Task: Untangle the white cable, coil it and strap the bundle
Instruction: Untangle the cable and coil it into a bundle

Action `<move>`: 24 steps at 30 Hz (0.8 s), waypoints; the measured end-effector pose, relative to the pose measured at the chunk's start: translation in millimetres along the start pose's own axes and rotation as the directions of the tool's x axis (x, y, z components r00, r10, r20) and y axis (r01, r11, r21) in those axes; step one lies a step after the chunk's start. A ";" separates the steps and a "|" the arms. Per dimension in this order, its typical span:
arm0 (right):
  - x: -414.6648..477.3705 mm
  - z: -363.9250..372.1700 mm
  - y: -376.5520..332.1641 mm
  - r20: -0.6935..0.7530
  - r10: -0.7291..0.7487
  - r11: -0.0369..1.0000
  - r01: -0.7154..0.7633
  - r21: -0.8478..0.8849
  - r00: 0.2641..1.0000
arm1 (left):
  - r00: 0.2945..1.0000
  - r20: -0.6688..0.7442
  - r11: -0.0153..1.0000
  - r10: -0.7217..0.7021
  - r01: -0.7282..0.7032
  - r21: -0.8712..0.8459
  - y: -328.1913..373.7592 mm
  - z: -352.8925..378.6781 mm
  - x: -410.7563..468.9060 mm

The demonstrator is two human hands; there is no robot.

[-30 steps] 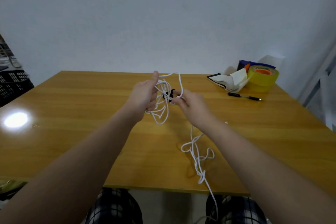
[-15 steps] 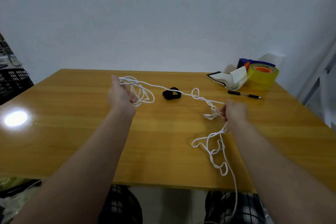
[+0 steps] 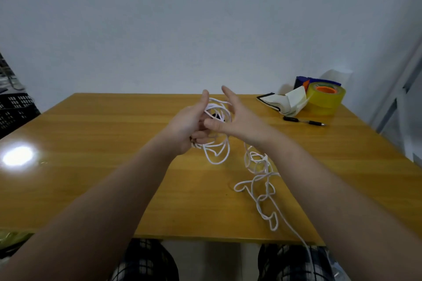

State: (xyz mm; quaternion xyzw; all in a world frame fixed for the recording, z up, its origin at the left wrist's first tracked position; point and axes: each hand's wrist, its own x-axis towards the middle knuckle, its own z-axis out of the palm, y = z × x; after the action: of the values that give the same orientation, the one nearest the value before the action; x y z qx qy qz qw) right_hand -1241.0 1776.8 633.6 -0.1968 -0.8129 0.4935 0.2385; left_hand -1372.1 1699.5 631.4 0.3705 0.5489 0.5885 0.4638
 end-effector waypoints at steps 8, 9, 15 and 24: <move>1.8 -4.1 22.1 0.061 0.033 0.955 -0.049 0.293 0.998 | 0.955 0.258 0.955 -0.144 0.202 -0.217 0.8 -2.2 -7.0; 1.5 -4.9 23.6 0.030 0.027 0.943 -0.035 0.331 0.999 | 0.961 0.237 0.958 -0.141 0.193 -0.211 1.9 -1.5 -6.3; 3.3 11.4 25.6 -0.140 0.162 0.824 -0.056 0.563 0.977 | 0.989 -0.149 1.000 0.006 -0.002 0.026 -1.4 -0.5 5.5; 17.1 -0.3 16.1 -0.480 0.333 0.910 -0.145 0.388 0.812 | 1.000 0.028 0.997 -0.007 0.009 -0.072 0.7 18.7 3.6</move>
State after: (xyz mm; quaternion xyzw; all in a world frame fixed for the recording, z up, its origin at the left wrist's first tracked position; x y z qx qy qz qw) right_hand -1253.3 1793.5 622.5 -0.3856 -0.5865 0.5750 0.4204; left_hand -1355.6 1708.6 634.2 0.3594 0.5223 0.6008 0.4869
